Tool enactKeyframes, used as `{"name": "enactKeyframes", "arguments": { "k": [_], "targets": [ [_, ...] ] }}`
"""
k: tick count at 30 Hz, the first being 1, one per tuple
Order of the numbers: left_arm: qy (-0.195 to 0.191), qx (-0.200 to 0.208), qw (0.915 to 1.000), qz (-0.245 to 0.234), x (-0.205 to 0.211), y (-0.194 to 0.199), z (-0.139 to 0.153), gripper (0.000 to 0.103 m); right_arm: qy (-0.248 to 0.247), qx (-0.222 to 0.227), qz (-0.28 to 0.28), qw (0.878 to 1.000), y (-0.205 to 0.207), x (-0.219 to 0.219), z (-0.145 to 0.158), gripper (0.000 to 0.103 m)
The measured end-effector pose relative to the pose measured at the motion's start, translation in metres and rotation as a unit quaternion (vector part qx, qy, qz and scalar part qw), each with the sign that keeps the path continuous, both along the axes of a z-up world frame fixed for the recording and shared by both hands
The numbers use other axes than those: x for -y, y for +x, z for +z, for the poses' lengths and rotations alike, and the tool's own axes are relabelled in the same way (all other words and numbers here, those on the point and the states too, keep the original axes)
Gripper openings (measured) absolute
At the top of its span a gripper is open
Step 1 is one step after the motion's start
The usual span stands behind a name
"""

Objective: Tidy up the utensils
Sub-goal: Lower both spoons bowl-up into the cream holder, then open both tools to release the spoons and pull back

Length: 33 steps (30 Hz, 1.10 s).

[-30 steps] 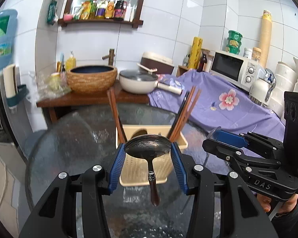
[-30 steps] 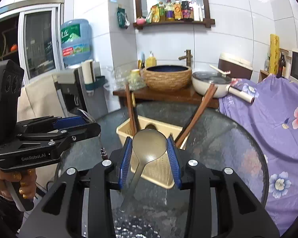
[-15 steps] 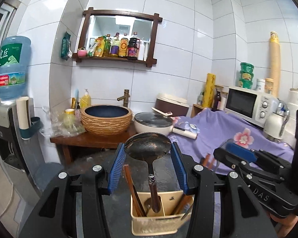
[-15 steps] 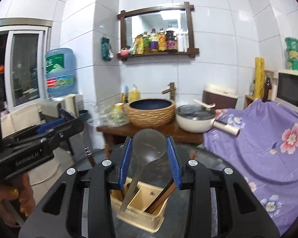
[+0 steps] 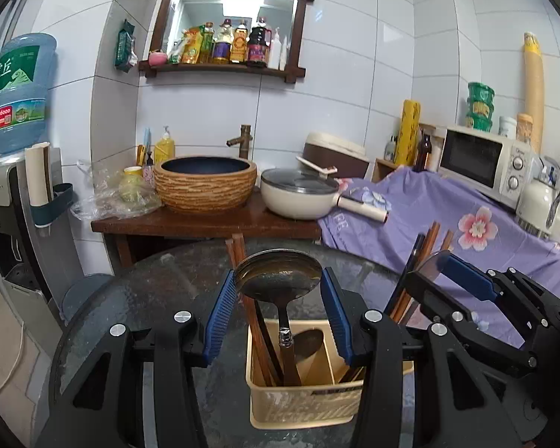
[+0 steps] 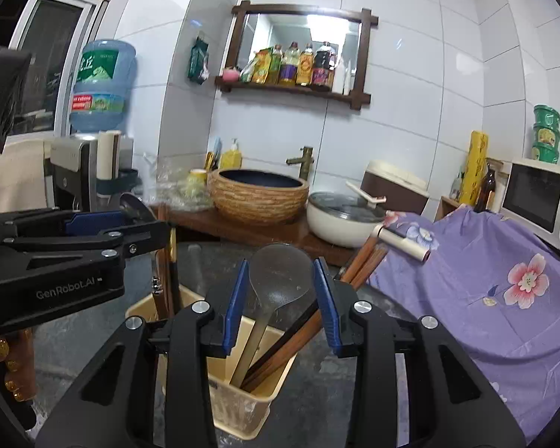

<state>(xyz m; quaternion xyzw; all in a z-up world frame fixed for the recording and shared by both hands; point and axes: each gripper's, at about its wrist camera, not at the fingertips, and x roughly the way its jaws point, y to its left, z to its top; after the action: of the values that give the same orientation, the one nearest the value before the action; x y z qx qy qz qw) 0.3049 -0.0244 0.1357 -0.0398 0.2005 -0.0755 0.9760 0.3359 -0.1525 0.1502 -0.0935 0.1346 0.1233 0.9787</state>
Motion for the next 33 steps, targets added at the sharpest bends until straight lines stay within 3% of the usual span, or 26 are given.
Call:
{"name": "enactKeyframes", "arguments": {
  "k": [10, 16, 22, 28, 33],
  "targets": [
    [-0.009, -0.045, 0.9989, -0.008, -0.003, 0.005, -0.033, 0.046, -0.018, -0.03, 0.01, 0.999, -0.004, -0.006, -0.035, 0.037],
    [-0.009, -0.052, 0.9986, -0.008, -0.006, 0.003, -0.04, 0.046, -0.017, -0.045, 0.019, 0.999, -0.006, -0.003, -0.051, 0.037],
    [-0.011, -0.024, 0.9996, -0.004, -0.013, -0.012, -0.028, 0.07, -0.014, -0.033, 0.024, 0.999, -0.017, 0.002, -0.053, 0.049],
    [-0.015, 0.014, 0.9997, 0.012, -0.027, -0.044, -0.021, 0.094, 0.01, -0.017, 0.02, 1.0, -0.044, 0.019, -0.046, 0.072],
    [-0.031, 0.012, 0.9994, 0.008, -0.039, -0.075, -0.039, 0.096, 0.045, -0.03, 0.017, 0.998, -0.07, 0.037, -0.051, 0.086]
  ]
}}
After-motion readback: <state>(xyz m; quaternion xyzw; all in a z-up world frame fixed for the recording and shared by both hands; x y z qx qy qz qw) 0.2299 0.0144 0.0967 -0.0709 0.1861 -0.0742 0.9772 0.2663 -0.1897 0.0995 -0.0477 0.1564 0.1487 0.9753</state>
